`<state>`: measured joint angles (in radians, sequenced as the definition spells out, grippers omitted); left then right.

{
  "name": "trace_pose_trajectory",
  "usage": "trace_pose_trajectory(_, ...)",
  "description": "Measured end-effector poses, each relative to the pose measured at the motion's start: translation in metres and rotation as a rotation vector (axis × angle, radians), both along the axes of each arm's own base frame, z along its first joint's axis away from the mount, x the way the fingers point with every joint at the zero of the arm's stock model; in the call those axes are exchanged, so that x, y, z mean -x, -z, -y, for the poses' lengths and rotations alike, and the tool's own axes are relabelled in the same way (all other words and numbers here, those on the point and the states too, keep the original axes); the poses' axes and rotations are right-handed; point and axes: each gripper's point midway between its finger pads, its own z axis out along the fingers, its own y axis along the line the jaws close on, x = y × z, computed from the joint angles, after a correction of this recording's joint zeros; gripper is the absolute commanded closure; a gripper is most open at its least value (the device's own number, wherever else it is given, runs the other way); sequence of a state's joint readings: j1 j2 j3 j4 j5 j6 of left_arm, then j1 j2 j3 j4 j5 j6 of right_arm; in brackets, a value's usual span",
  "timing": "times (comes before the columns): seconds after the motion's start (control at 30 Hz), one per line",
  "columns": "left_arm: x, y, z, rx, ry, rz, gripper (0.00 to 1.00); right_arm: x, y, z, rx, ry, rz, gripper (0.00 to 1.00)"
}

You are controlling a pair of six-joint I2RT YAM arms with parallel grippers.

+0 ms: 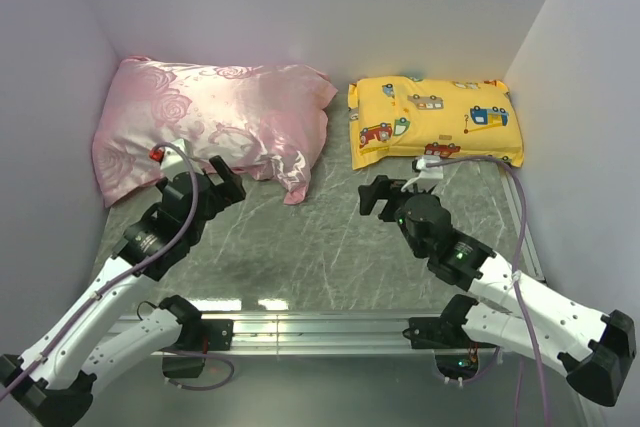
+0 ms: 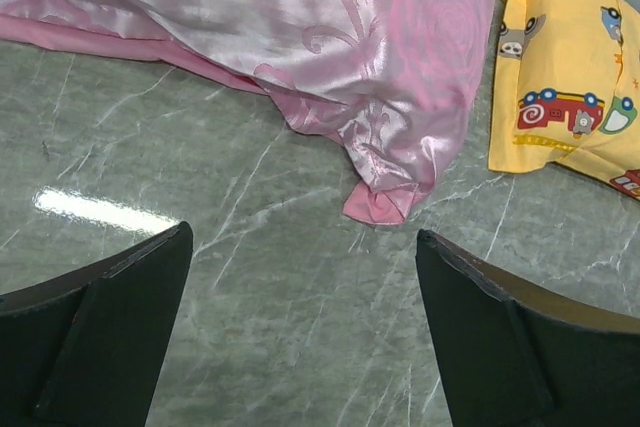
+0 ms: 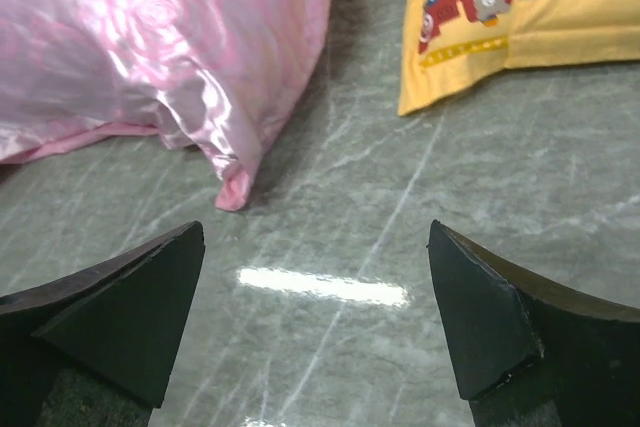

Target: Remove the pillowcase from the pillow

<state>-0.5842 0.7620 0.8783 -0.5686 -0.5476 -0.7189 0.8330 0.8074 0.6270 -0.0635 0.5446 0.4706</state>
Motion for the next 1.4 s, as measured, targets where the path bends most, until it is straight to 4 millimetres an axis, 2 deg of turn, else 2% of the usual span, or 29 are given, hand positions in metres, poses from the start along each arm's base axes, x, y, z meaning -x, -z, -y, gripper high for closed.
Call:
trace_pose_trajectory(0.13,-0.003,0.001,0.002,-0.006,-0.002,-0.015,0.01,-0.007,-0.013,-0.011,-0.006,-0.038,0.002,0.01)
trace_pose_trajectory(0.27,-0.010,-0.003,0.004,-0.008,-0.022,-0.020,0.01,-0.026,-0.018,-0.020,-0.014,-0.065,-0.027,0.01)
trace_pose_trajectory(0.43,-0.031,-0.010,-0.004,-0.010,-0.095,-0.032,0.01,-0.073,0.003,-0.030,-0.004,-0.078,-0.114,0.03)
trace_pose_trajectory(0.5,-0.050,-0.010,-0.019,0.016,-0.154,-0.046,0.01,-0.089,0.018,-0.036,0.007,-0.079,-0.152,0.03)
trace_pose_trajectory(0.57,-0.068,-0.006,-0.042,0.047,-0.228,-0.052,0.01,-0.104,0.033,-0.050,0.017,-0.104,-0.190,0.03)
trace_pose_trajectory(0.7,-0.095,0.012,-0.084,0.094,-0.350,-0.085,0.01,-0.129,0.054,-0.089,-0.008,-0.186,-0.244,0.06)
trace_pose_trajectory(1.0,-0.154,0.058,-0.126,0.164,-0.410,-0.108,0.01,-0.161,0.097,-0.187,-0.026,-0.336,-0.297,0.08)
trace_pose_trajectory(1.07,-0.163,0.074,-0.134,0.163,-0.420,-0.131,0.01,-0.163,0.108,-0.199,-0.021,-0.352,-0.308,0.09)
trace_pose_trajectory(1.17,-0.174,0.103,-0.143,0.158,-0.430,-0.179,0.01,-0.164,0.124,-0.202,-0.016,-0.343,-0.330,0.15)
trace_pose_trajectory(1.2,-0.177,0.112,-0.146,0.155,-0.435,-0.192,0.03,-0.164,0.127,-0.202,-0.017,-0.339,-0.334,0.23)
trace_pose_trajectory(1.27,-0.182,0.123,-0.147,0.151,-0.436,-0.207,0.16,-0.166,0.129,-0.202,-0.022,-0.331,-0.333,0.35)
trace_pose_trajectory(1.3,-0.184,0.128,-0.148,0.148,-0.435,-0.216,0.24,-0.167,0.130,-0.202,-0.024,-0.328,-0.333,0.55)
trace_pose_trajectory(1.33,-0.188,0.131,-0.148,0.145,-0.431,-0.218,0.47,-0.167,0.130,-0.202,-0.020,-0.330,-0.331,0.66)
trace_pose_trajectory(1.37,-0.193,0.132,-0.148,0.147,-0.429,-0.216,0.62,-0.167,0.129,-0.203,-0.025,-0.331,-0.328,0.78)
trace_pose_trajectory(1.4,-0.198,0.132,-0.148,0.141,-0.422,-0.215,0.76,-0.168,0.127,-0.204,-0.031,-0.331,-0.322,0.94)
